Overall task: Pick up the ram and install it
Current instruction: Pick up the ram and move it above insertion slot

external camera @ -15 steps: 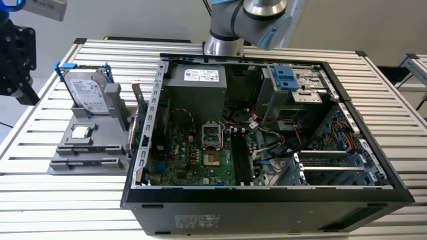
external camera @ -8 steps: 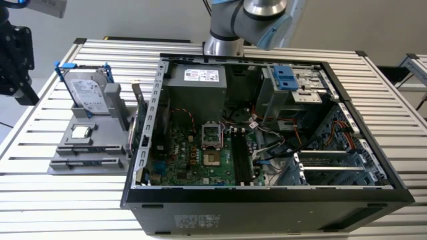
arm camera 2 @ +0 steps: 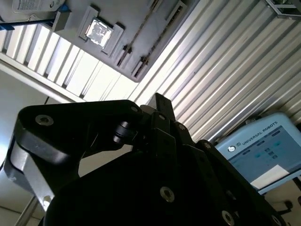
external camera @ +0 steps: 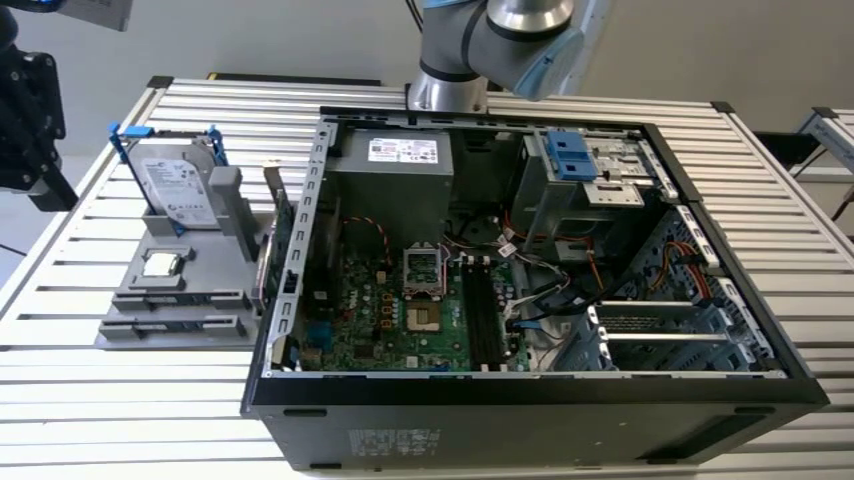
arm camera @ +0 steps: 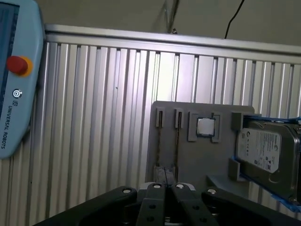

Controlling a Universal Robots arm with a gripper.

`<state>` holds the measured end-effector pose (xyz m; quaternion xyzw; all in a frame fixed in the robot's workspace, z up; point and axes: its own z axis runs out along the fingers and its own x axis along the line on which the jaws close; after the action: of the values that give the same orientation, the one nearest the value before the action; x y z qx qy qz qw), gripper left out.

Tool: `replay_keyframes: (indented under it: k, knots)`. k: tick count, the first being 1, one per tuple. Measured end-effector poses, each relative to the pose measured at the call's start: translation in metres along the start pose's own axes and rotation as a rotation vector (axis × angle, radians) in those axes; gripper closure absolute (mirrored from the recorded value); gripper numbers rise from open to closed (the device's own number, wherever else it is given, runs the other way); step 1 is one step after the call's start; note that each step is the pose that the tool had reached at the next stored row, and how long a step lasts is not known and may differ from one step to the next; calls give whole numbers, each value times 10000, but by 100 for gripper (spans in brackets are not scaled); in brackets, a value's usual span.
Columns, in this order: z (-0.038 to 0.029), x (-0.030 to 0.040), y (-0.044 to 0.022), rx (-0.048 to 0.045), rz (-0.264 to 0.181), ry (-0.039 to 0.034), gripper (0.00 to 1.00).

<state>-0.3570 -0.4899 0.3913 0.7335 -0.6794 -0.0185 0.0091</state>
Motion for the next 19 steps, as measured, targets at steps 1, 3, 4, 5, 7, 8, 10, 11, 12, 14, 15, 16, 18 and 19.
replay_keyframes:
  k: [1,3,4,5,7,8,10,11,12,14,15,16,18,19]
  knots:
    - [0,0,0,0,-1,0,100]
    - [0,0,0,0,-1,0,100]
    - [0,0,0,0,-1,0,100]
    - [0,0,0,-1,-2,1,100]
    - [0,0,0,-2,-1,-1,100]
    - [0,0,0,-2,-1,0,100]
    - [0,0,0,-3,-1,0,0]
    - [0,0,0,-3,-1,0,0]
    - [0,0,0,-3,-1,0,0]
    - [0,0,0,-4,-1,0,0]
    - [0,0,0,-5,-1,0,0]
    - [0,0,0,-6,-1,0,0]
    - [0,0,0,-7,-1,0,0]
    - [0,0,0,-7,-1,0,0]
